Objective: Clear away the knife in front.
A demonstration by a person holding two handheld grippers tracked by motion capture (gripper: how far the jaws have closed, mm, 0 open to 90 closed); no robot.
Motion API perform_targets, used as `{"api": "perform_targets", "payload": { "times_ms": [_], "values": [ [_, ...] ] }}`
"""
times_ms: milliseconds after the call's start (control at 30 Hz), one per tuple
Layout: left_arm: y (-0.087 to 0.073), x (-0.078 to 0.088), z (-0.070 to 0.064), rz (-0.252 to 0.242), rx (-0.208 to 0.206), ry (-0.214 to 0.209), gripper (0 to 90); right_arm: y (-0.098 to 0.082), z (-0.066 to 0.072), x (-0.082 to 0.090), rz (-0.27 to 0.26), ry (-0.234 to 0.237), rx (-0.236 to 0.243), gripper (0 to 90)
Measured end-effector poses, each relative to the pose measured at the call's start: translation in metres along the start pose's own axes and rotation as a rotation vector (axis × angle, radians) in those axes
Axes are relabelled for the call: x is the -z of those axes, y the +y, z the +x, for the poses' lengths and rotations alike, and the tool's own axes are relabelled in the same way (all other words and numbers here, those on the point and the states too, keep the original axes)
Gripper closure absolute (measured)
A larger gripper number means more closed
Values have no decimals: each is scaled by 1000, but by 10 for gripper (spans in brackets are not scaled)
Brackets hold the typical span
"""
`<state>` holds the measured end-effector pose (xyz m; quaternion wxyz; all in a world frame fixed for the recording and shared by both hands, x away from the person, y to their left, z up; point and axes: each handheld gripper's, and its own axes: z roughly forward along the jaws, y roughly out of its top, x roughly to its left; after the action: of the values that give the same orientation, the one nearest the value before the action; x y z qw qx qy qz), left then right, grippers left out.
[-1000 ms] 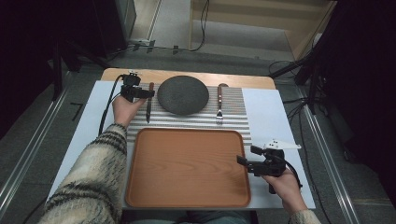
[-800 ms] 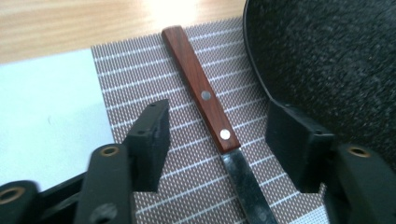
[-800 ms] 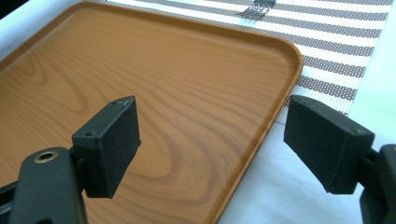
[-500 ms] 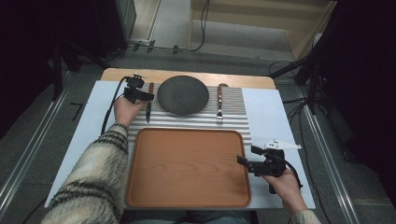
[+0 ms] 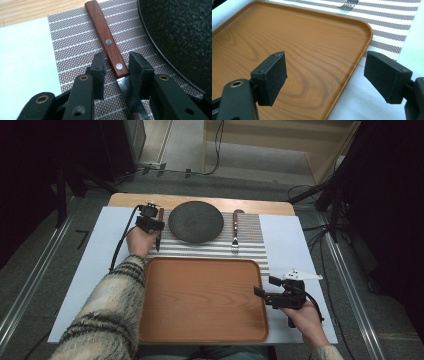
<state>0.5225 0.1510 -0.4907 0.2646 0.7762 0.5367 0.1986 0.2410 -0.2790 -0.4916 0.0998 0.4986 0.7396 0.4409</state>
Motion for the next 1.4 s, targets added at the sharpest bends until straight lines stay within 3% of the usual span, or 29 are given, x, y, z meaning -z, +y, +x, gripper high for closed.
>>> {"api": "perform_targets", "payload": {
  "times_ms": [167,367,433,500,633,733,900,967,1000,1100,1133,1267,1400],
  "values": [
    [1,0,2,5,58,11,761,0,0,0,0,-1,4,166],
    [3,1,10,9,106,-40,774,0,0,0,2,0,3,166],
    [3,2,16,5,148,-73,774,0,0,0,3,0,4,166],
    [3,3,19,6,161,-88,774,0,0,0,2,1,3,166],
    [5,13,26,-15,162,-127,774,0,0,0,3,1,2,166],
    [7,22,31,-31,170,-179,775,0,0,0,1,1,2,166],
    [9,37,28,-38,127,-242,775,0,1,0,-1,2,2,166],
    [9,44,27,-44,121,-300,774,0,1,0,-1,2,2,166],
    [8,52,24,-58,116,-358,774,0,1,0,-1,0,2,166],
    [8,59,21,-56,90,-379,774,0,1,0,-1,-2,3,166],
    [6,64,20,-55,81,-408,774,0,0,0,1,-3,3,166],
    [2,72,18,-56,80,-456,774,0,0,0,1,-4,4,166],
    [-1,77,15,-53,70,-476,774,0,0,1,1,-5,4,166]
  ]
}}
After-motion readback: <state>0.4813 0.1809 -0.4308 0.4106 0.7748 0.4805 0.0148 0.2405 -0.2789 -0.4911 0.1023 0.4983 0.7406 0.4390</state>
